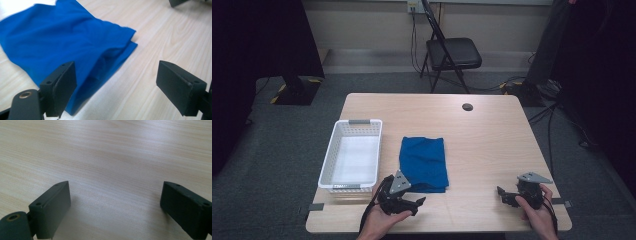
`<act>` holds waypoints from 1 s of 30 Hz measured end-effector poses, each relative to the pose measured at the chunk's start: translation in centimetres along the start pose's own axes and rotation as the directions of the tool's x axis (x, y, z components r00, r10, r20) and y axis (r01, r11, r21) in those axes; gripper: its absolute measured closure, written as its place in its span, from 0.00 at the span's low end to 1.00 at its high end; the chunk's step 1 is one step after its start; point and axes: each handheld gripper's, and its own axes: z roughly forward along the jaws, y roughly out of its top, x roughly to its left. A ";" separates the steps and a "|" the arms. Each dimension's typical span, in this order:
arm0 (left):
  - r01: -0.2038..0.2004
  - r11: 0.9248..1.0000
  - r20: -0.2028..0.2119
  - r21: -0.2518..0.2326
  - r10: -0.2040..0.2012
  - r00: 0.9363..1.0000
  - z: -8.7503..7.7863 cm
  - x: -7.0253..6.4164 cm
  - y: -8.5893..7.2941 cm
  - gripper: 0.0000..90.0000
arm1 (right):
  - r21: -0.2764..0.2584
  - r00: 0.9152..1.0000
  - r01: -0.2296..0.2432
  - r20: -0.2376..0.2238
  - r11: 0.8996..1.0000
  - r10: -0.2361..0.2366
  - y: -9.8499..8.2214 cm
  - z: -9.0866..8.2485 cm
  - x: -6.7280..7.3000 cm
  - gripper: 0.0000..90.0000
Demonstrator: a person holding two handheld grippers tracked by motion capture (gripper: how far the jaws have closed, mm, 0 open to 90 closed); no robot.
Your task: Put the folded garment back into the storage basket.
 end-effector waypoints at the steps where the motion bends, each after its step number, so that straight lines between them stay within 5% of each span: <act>1: 0.003 1.000 0.000 -0.003 -0.003 1.000 -0.1 0.1 0.1 0.18 | 0.000 1.000 0.000 0.000 1.000 0.000 0.0 0.0 0.0 0.09; 9: 0.005 1.000 -0.029 -0.007 -0.005 1.000 0.0 0.6 0.8 0.18 | 0.000 1.000 0.000 0.000 1.000 0.000 0.0 0.0 0.0 0.09; 30: -0.007 0.999 -0.023 -0.042 0.006 1.000 0.1 1.5 3.7 0.18 | 0.000 1.000 0.000 0.000 1.000 0.000 0.0 0.0 0.0 0.09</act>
